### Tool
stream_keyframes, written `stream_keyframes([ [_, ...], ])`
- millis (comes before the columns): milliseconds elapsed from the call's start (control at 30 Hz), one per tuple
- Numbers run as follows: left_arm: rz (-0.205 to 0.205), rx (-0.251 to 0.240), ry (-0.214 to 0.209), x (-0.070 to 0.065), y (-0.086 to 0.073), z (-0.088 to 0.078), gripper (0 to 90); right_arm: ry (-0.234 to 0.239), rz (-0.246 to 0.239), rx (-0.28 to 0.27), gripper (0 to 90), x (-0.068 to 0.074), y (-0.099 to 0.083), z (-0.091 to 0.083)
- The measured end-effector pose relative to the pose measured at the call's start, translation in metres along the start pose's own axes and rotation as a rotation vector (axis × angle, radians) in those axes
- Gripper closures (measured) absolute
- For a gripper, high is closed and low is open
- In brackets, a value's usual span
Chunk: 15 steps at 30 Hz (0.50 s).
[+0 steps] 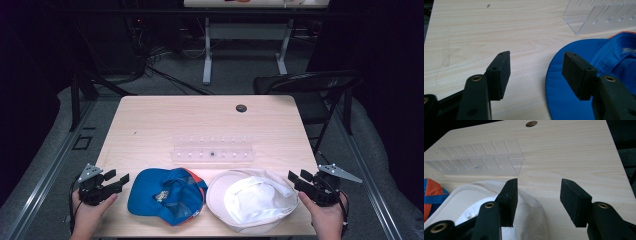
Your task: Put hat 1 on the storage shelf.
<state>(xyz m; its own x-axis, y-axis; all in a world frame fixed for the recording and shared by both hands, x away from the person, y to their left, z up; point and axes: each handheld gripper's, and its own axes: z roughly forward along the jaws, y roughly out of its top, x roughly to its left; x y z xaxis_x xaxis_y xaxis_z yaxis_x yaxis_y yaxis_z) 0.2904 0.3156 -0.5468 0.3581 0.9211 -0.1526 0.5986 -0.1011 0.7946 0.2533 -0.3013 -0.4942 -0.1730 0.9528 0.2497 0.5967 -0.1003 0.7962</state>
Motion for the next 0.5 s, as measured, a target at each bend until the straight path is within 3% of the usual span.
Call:
stream_keyframes([
  [100,-0.012,-0.011,-0.004,0.0,0.0,-0.001,41.5,0.014,0.004,0.025,48.5,0.004,0.0,-0.002],
  [200,-0.021,-0.021,-0.016,-0.001,-0.001,-0.004,44.3,0.0,0.025,0.118,49.0,0.009,-0.001,-0.002],
  [300,-0.024,-0.019,-0.019,-0.001,-0.001,-0.004,44.8,0.012,0.028,0.136,48.4,0.011,-0.001,-0.003],
  [500,-0.015,-0.007,-0.015,-0.004,-0.002,-0.003,44.8,-0.043,0.016,0.152,45.7,0.017,-0.005,-0.009],
])
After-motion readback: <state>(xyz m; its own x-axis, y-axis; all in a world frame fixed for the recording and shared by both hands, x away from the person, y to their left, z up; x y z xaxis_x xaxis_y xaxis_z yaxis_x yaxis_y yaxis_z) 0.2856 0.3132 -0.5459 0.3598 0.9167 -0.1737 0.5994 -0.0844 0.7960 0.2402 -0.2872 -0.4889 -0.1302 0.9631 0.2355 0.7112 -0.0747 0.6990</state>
